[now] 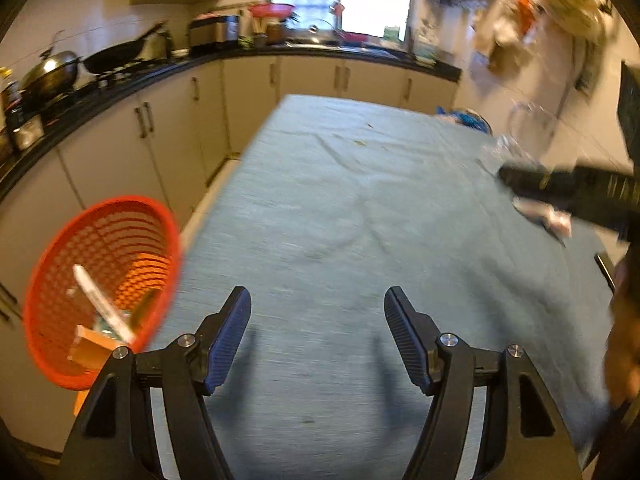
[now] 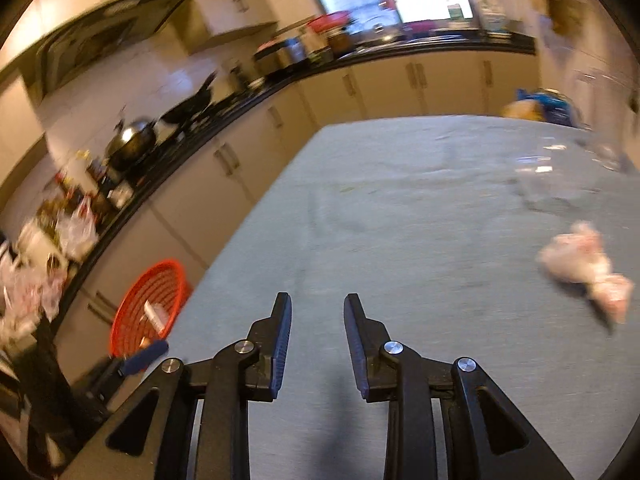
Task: Collect trash
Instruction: 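Move both open tools back toward the remaining items on the table, then grasp the pink-and-white plastic bag with the right tool while the left tool grasps the clear cup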
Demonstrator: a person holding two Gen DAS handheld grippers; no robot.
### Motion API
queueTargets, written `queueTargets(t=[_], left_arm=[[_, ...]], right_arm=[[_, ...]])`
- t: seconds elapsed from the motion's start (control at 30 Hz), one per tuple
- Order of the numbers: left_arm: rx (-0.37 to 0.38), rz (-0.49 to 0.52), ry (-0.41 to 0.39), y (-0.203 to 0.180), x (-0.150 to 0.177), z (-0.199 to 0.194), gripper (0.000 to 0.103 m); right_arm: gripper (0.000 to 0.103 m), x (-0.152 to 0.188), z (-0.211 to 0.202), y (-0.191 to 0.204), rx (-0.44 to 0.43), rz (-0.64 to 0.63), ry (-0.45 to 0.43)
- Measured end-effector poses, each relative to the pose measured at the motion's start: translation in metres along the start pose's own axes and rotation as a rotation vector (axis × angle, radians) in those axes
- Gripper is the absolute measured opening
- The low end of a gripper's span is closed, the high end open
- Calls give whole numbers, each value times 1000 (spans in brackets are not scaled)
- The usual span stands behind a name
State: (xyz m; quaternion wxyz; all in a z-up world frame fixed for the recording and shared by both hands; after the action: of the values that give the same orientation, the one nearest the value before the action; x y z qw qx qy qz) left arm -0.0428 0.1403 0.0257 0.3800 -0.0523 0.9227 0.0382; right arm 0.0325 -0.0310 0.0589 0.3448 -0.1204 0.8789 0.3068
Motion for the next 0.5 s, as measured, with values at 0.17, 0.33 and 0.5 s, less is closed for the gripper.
queueTargets(t=[0.17,0.33,0.5], left_arm=[[17,46,22,-24,1,7,68],[19,65,21,-32,-5,7,68],[47,94,15,-48,-26,5,68]], right_arm=[[51,-26,-48,-72,102,89,-98],[53,-42,-60,-145,225,173,-92],[53,-34,-48,-196,221,243,-10]])
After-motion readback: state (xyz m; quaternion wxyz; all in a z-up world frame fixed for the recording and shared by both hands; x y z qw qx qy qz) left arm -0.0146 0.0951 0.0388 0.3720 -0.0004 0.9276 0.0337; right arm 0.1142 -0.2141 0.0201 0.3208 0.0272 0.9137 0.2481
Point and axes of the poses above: each gripper's, at about its wrist camera, not at the fingertips, and z roughly the way its jaws point, y to its left, x to its underside, the point moved 1 cm from there along z, roughly the way its jaws point, and after that the axes turned 8 degrees about -x, right-handed, at the moved point
